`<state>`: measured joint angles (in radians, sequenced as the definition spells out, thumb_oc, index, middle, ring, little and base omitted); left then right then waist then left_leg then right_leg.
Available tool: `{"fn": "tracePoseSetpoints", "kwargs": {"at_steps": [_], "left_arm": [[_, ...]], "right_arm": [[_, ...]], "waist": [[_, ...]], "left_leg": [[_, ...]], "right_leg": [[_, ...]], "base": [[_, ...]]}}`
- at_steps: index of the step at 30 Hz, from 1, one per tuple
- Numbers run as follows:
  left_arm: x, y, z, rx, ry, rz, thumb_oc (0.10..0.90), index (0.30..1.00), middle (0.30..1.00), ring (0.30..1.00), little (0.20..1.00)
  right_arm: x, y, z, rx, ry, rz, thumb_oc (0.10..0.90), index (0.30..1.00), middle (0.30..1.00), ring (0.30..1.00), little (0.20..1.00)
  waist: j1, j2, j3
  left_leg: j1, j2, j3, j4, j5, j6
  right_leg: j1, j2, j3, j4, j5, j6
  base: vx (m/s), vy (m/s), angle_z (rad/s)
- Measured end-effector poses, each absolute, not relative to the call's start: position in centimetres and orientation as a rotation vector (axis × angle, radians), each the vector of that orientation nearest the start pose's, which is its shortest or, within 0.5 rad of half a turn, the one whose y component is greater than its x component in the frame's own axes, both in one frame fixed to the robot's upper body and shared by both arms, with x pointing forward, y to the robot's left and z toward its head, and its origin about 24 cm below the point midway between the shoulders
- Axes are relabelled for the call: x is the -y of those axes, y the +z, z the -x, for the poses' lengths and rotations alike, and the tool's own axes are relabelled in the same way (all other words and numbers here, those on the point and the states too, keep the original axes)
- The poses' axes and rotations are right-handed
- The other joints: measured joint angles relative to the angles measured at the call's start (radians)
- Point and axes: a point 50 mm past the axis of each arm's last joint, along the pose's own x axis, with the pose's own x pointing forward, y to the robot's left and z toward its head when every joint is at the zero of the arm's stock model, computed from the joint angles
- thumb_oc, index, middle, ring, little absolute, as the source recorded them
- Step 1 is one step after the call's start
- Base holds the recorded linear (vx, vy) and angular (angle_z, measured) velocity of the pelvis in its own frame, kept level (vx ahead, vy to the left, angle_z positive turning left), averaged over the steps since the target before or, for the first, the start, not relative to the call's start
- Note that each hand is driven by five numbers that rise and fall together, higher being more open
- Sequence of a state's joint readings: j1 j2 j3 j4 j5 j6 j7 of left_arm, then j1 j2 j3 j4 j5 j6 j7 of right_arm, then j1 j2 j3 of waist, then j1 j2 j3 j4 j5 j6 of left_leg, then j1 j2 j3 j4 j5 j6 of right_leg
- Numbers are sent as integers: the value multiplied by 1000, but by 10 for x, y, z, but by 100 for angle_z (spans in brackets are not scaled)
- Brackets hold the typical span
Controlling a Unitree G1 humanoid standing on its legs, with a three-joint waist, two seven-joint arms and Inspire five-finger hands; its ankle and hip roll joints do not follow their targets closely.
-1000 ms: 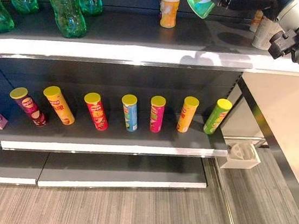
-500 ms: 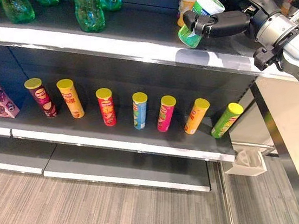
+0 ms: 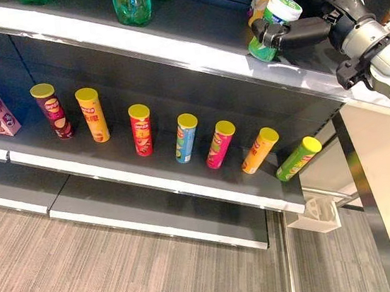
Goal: Put the goods on the table back onto the shelves and tidy them up.
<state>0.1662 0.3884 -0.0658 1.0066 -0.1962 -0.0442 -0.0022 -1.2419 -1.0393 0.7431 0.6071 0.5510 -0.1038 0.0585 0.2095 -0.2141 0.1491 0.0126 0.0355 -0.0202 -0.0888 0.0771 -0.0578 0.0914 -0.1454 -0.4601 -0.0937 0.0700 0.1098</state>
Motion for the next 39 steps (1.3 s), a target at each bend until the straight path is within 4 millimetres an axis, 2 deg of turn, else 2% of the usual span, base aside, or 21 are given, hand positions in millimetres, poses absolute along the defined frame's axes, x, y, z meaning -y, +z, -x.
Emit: {"fn": "tracePoseSetpoints", "kwargs": {"at_steps": [13, 14, 15, 20, 24, 29, 36, 37, 39], "left_arm": [[-292, -137, -73, -1101, 267, -220, 800, 900, 900, 900, 900], [-291, -137, -74, -1099, 265, -220, 800, 900, 900, 900, 900], [-291, -137, -76, -1097, 259, -223, 800, 900, 900, 900, 900], [-290, -137, -79, -1090, 256, -224, 800, 900, 900, 900, 900], [-290, -136, -79, -1090, 257, -224, 800, 900, 900, 900, 900], [-291, -136, -80, -1087, 259, -226, 800, 900, 900, 900, 900], [-292, -136, -79, -1092, 278, -235, 800, 900, 900, 900, 900], [-292, -137, -78, -1095, 279, -235, 800, 900, 900, 900, 900], [-292, -137, -75, -1098, 279, -237, 800, 900, 900, 900, 900]], "right_arm": [[249, 317, -375, 369, 25, 751, 400, 300, 300, 300, 300], [248, 317, -376, 370, 27, 749, 776, 865, 865, 865, 865], [247, 317, -376, 369, 28, 748, 800, 900, 900, 900, 900], [240, 312, -381, 363, 46, 729, 800, 900, 900, 900, 900], [232, 317, -381, 381, 64, 735, 800, 900, 900, 900, 900], [232, 318, -383, 359, 49, 790, 800, 900, 900, 900, 900], [225, 321, -391, 336, 27, 793, 800, 900, 900, 900, 900], [220, 323, -390, 352, 40, 793, 800, 900, 900, 900, 900], [185, 336, -378, 471, 189, 716, 800, 900, 900, 900, 900]], "waist": [[-1, 4, 3], [-2, 3, 4], [-2, 3, 4], [-5, -6, 8], [-4, -7, 9], [-7, -10, 9], [-34, -14, 8], [-39, -14, 8], [-63, -13, 8]], "left_leg": [[-3, 0, -2, 0, 0, 0], [-2, 1, -2, 0, 0, 0], [-1, 1, -1, 0, 0, 0], [1, 2, 1, 0, 0, 0], [3, 2, 4, 0, 0, 0], [6, 2, 11, 0, 0, 0], [9, 3, 16, 0, 0, 0], [11, 3, 19, 0, 0, 0], [17, 5, 31, 0, 0, 0]], "right_leg": [[-2, 1, -1, 0, 0, 0], [-2, 1, -1, 0, 0, 0], [-2, 1, 0, 0, 0, 0], [0, 2, 1, 0, 0, 0], [0, 2, 3, 0, 0, 0], [0, 2, 12, 0, 0, -1], [-1, 2, 23, 0, 1, -2], [0, 2, 25, 0, 1, -2], [0, 3, 31, 0, 3, -3]], "base": [[0, 0, 0], [0, 0, 0], [-15, -7, -3], [0, 0, 0], [-7, 0, -1], [-17, 7, -3], [-8, 6, -2], [-22, 5, -6], [-47, -3, -13]]}}
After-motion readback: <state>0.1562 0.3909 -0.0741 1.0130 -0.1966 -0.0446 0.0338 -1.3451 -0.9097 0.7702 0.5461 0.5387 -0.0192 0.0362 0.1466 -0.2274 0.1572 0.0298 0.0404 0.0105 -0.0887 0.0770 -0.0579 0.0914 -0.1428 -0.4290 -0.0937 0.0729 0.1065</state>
